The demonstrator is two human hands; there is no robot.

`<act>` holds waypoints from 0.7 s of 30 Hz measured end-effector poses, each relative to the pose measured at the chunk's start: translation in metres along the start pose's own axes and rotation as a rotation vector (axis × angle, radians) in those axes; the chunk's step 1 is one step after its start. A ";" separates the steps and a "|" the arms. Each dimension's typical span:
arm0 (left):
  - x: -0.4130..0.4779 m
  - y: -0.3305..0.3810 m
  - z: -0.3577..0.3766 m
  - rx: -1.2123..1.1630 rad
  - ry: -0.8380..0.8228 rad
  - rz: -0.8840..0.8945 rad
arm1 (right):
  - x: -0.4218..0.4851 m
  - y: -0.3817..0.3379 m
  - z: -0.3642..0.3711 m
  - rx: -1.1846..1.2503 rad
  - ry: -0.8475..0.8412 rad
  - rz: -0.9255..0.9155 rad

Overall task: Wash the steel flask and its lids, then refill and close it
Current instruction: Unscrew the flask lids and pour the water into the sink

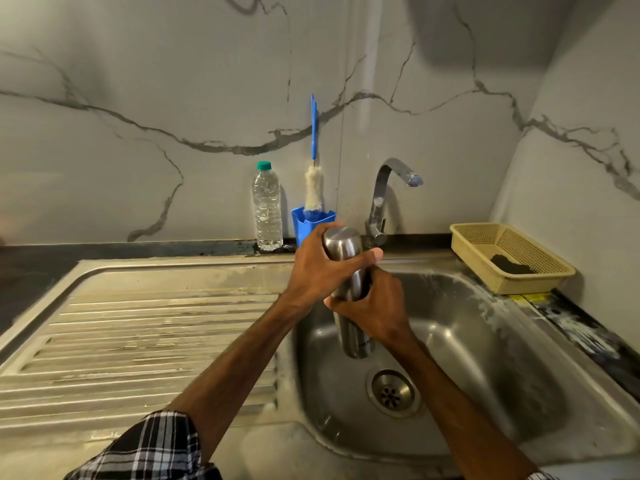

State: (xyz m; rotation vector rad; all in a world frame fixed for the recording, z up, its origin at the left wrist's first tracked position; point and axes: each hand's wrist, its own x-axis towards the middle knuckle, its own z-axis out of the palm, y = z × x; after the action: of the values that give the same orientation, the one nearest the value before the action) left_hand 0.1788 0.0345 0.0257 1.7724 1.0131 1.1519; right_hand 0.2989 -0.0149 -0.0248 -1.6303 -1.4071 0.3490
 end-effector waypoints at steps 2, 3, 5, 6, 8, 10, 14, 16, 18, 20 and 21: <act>0.001 0.002 -0.003 0.008 -0.061 0.046 | 0.003 0.003 -0.002 0.024 0.026 0.029; 0.002 0.003 -0.004 -0.002 -0.110 0.065 | 0.004 0.006 -0.005 0.037 0.048 0.049; 0.003 0.003 -0.007 -0.020 -0.170 0.094 | 0.006 0.013 -0.009 0.051 0.081 0.090; 0.004 0.002 -0.008 -0.015 -0.154 0.108 | 0.007 0.017 -0.010 0.053 0.088 0.106; 0.005 0.000 -0.010 -0.010 -0.076 0.129 | 0.009 0.022 -0.012 0.055 0.088 0.124; 0.005 -0.004 -0.012 -0.002 -0.018 0.138 | 0.010 0.023 -0.012 0.048 0.083 0.129; 0.012 -0.007 -0.020 -0.042 -0.122 0.026 | 0.008 0.020 -0.008 0.051 0.075 0.109; 0.017 -0.009 -0.024 -0.034 -0.240 -0.015 | 0.006 0.018 -0.005 0.028 0.055 0.076; 0.018 -0.010 -0.026 -0.005 -0.300 -0.001 | 0.005 0.016 -0.001 -0.013 0.014 0.039; 0.016 -0.007 -0.026 0.008 -0.258 0.056 | 0.004 0.015 0.002 -0.033 -0.010 0.028; 0.014 -0.004 -0.027 -0.009 -0.221 0.083 | 0.003 0.015 0.003 -0.025 -0.012 0.030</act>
State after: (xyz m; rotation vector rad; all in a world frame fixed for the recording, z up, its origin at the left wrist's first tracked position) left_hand 0.1565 0.0538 0.0342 1.9012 0.8089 0.9824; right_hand 0.3068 -0.0093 -0.0366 -1.6736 -1.4023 0.3598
